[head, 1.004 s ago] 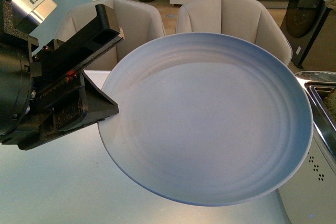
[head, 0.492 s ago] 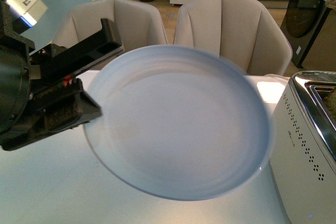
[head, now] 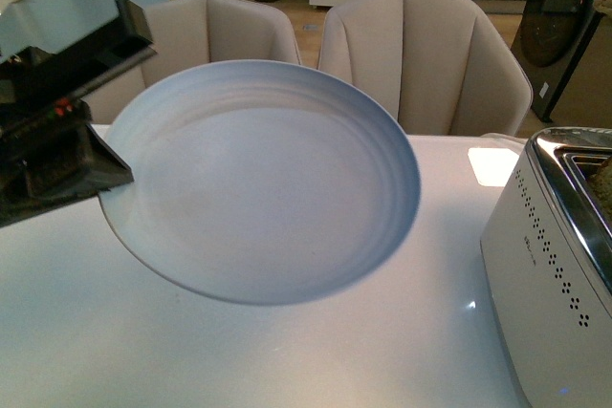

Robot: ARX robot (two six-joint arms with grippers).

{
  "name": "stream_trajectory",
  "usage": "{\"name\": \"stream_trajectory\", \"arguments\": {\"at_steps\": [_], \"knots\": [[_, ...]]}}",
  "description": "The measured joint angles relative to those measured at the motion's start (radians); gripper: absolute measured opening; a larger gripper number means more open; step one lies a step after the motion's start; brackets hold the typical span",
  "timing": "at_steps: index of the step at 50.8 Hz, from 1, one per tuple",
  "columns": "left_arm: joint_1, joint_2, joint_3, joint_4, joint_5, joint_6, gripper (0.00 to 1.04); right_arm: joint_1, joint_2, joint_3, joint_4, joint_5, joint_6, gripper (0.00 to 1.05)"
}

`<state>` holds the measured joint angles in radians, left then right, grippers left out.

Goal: Left arm holds plate, right arm toasts bread

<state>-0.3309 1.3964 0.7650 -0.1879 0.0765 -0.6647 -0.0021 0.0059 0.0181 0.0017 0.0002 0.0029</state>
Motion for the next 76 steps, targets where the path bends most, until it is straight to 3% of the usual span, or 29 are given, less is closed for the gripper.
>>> {"name": "stream_trajectory", "arguments": {"at_steps": [12, 20, 30, 52, 76], "knots": [[0.243, 0.051, -0.057, 0.12, 0.137, 0.106, 0.03, 0.0, 0.0, 0.0, 0.0, 0.0, 0.0, 0.96], [0.484, 0.188, -0.121, 0.211, 0.253, 0.257, 0.03, 0.0, 0.0, 0.0, 0.0, 0.0, 0.0, 0.96], [0.632, 0.32, -0.18, 0.325, 0.298, 0.361, 0.03, 0.0, 0.0, 0.0, 0.0, 0.0, 0.0, 0.96], [0.731, 0.606, -0.309, 0.629, 0.362, 0.495, 0.03, 0.0, 0.0, 0.0, 0.0, 0.0, 0.0, 0.96], [0.678, 0.824, -0.303, 0.826, 0.356, 0.462, 0.03, 0.0, 0.0, 0.0, 0.0, 0.0, 0.0, 0.96]]}}
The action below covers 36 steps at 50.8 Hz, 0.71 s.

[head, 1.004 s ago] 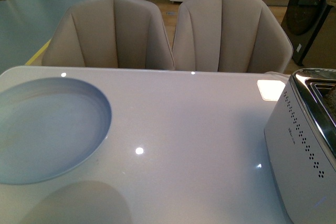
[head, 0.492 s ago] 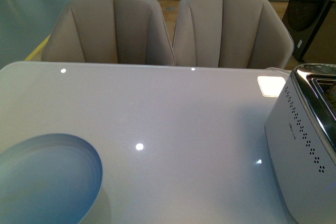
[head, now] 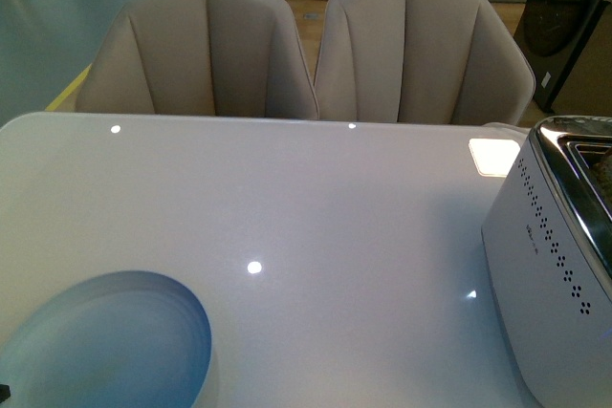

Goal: Left arm holds plate, right arm toasts bread

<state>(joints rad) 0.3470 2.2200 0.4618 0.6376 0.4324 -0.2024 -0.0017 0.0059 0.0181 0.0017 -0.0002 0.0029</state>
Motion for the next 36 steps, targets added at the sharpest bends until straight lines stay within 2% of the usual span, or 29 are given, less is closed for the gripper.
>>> {"name": "stream_trajectory", "arguments": {"at_steps": [28, 32, 36], "knots": [[-0.003, 0.089, -0.001, 0.119, 0.013, -0.029, 0.03, 0.0, 0.0, 0.0, 0.0, 0.0, 0.0, 0.96], [-0.005, 0.09, -0.002, 0.124, 0.01, -0.035, 0.15, 0.0, 0.0, 0.0, 0.0, 0.0, 0.0, 0.96], [-0.006, 0.087, -0.003, 0.125, 0.01, -0.046, 0.33, 0.0, 0.0, 0.0, 0.0, 0.0, 0.0, 0.96]]}}
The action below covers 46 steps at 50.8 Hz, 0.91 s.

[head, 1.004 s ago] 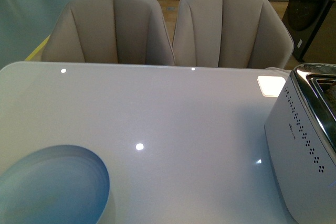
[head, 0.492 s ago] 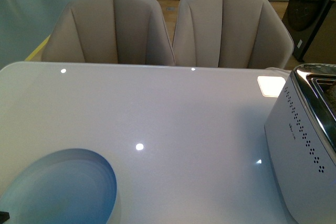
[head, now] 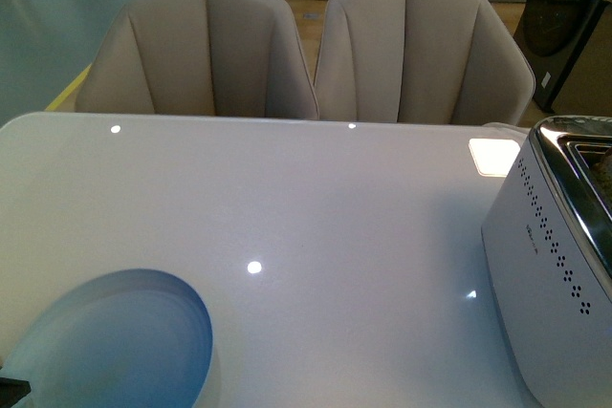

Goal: Left arm holds plate, right arm toasts bread

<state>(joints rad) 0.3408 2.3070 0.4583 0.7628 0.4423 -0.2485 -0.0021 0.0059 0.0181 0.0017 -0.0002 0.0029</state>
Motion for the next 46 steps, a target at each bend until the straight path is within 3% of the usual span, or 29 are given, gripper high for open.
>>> {"name": "stream_trajectory", "arguments": {"at_steps": [16, 32, 46], "knots": [[-0.045, -0.297, -0.066, -0.104, -0.056, 0.013, 0.98, 0.0, 0.0, 0.0, 0.0, 0.0, 0.0, 0.96], [-0.25, -1.009, -0.135, -0.381, -0.103, -0.086, 0.98, 0.0, 0.0, 0.0, 0.0, 0.0, 0.0, 0.96], [-0.378, -1.305, -0.135, -0.561, -0.186, -0.143, 0.98, 0.0, 0.0, 0.0, 0.0, 0.0, 0.0, 0.96]]}}
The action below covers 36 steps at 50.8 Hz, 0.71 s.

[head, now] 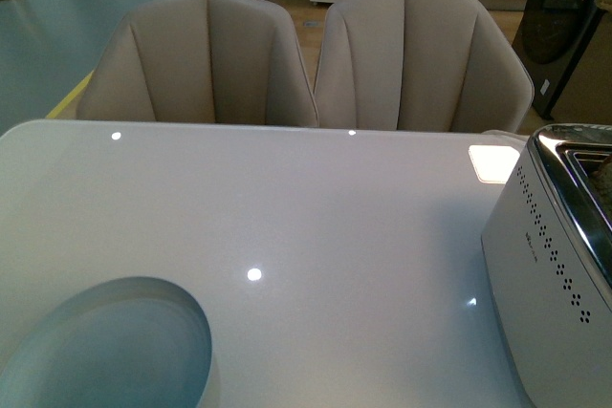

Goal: Left arm holds plate, right arm toasts bread

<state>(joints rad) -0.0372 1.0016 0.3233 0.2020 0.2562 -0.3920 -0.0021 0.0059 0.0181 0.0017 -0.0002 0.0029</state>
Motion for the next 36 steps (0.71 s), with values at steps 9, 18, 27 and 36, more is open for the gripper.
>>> {"name": "stream_trajectory", "arguments": {"at_steps": [9, 18, 27, 36], "knots": [[-0.113, -0.077, -0.087, 0.222, -0.251, 0.113, 0.85, 0.0, 0.0, 0.0, 0.0, 0.0, 0.0, 0.96], [-0.086, -0.176, -0.214, 0.515, -0.37, 0.337, 0.5, 0.0, -0.001, 0.0, 0.0, 0.0, 0.0, 0.96], [0.01, -0.312, -0.267, 0.42, -0.263, 0.374, 0.09, 0.0, -0.001, 0.0, 0.0, 0.0, 0.0, 0.96], [0.034, -0.412, -0.31, 0.372, -0.257, 0.378, 0.03, 0.0, -0.001, 0.0, 0.0, 0.0, 0.0, 0.96]]}}
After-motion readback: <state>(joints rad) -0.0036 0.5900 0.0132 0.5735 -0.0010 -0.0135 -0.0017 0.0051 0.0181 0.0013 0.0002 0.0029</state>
